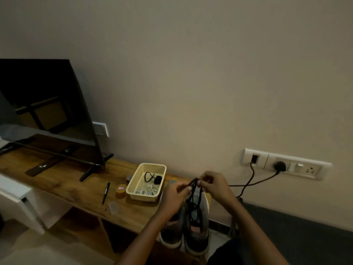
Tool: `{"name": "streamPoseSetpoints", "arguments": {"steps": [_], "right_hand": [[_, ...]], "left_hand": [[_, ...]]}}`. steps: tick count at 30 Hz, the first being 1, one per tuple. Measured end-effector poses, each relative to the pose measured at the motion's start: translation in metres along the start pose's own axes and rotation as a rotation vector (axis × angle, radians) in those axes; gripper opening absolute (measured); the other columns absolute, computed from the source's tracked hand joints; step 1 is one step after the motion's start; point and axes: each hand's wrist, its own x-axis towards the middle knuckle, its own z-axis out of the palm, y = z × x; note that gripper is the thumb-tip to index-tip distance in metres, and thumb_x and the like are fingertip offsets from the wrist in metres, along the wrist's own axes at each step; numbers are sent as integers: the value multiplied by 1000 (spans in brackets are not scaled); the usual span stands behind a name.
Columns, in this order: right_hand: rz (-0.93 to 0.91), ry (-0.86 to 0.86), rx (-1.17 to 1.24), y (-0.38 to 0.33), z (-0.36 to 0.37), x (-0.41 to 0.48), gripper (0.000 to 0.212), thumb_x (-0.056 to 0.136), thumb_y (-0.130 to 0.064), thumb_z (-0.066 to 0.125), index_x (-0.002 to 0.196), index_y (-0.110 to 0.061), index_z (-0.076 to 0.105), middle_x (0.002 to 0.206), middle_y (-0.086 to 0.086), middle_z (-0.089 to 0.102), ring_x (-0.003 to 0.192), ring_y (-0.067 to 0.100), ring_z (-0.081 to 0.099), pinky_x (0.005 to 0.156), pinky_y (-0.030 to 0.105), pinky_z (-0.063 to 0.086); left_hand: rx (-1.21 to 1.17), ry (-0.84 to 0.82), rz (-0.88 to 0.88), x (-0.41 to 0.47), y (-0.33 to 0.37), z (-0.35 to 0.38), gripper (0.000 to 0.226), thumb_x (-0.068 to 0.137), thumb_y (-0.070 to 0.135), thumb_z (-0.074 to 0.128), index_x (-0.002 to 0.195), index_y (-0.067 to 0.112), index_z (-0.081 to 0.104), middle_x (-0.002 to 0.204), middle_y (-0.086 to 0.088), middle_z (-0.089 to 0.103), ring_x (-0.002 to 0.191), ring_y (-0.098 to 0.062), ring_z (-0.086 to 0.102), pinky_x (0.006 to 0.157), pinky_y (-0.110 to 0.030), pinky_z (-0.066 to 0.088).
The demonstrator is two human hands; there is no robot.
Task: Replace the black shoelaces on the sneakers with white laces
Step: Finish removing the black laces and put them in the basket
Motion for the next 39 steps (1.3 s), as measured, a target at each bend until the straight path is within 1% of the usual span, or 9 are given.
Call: {"name": "streamPoseSetpoints", "arguments": {"steps": [5, 9, 14, 16, 20, 25, 30, 35, 39], "right_hand": [[-74, 155, 144, -35, -29, -8, 16, 83, -5, 66, 72, -16, 62, 69, 3, 62, 62, 13, 56, 57, 25, 49], [-89, 273, 282, -51, -45, -17, 15, 87, -4, 61, 75, -14, 62, 71, 4, 61, 67, 14, 58, 57, 20, 48], [-126, 167, -24, -52, -38, -21, 15, 87, -13, 62, 99, -22, 67, 104, -7, 56, 103, 12, 52, 92, 30, 41], [-139, 41, 37, -59, -28, -28, 21, 89, -16, 61, 108, -24, 65, 109, -12, 57, 106, 5, 52, 95, 26, 41], [-121, -258, 372, -72, -15, -40, 23, 90, -14, 58, 111, -7, 64, 97, 8, 70, 85, 22, 68, 78, 27, 55], [-77, -66, 447, -68, -11, -32, 4, 83, -5, 66, 82, -2, 68, 61, 1, 59, 56, 13, 52, 55, 22, 48], [-177, -191, 339, -64, -8, -32, 7, 85, -4, 63, 85, 0, 68, 73, 5, 64, 61, 9, 54, 55, 20, 44], [-148, -186, 377, -55, -8, -37, 10, 87, -7, 60, 89, -2, 69, 78, 9, 64, 69, 15, 54, 60, 22, 43], [-69, -234, 454, -53, -3, -50, 16, 91, -9, 54, 90, -6, 70, 81, 19, 64, 72, 23, 55, 66, 30, 44]], "left_hand": [[-179, 142, 53, -4, 34, -22, 15, 89, 10, 61, 83, 21, 69, 78, 3, 72, 75, -12, 69, 74, -29, 55], [-242, 127, 52, -16, 51, -40, 22, 91, 7, 57, 79, 21, 70, 72, 4, 73, 70, -17, 70, 71, -27, 55], [-166, 69, 35, -30, 67, -50, 16, 92, 13, 57, 87, 21, 70, 79, 6, 74, 75, -16, 71, 78, -33, 54], [-104, 53, 57, -33, 73, -51, 14, 92, 16, 58, 88, 22, 71, 79, 6, 74, 73, -14, 70, 76, -31, 55], [-98, 65, 34, -31, 77, -51, 16, 91, 14, 59, 95, 6, 73, 76, 0, 74, 68, -14, 70, 70, -28, 56], [-308, -176, -165, -40, 76, -68, 24, 90, 14, 59, 107, -2, 65, 89, -12, 74, 79, -20, 70, 77, -30, 56], [-516, -396, -342, -47, 81, -69, 38, 96, 33, 45, 111, 2, 63, 107, -18, 69, 100, -27, 67, 83, -32, 56], [-670, -444, -440, -45, 79, -66, 31, 99, 18, 40, 114, 2, 62, 112, -19, 67, 100, -24, 68, 81, -31, 56], [-915, -476, -359, -46, 79, -64, 33, 92, 12, 44, 118, -2, 59, 121, -22, 61, 111, -29, 62, 86, -32, 55]]}}
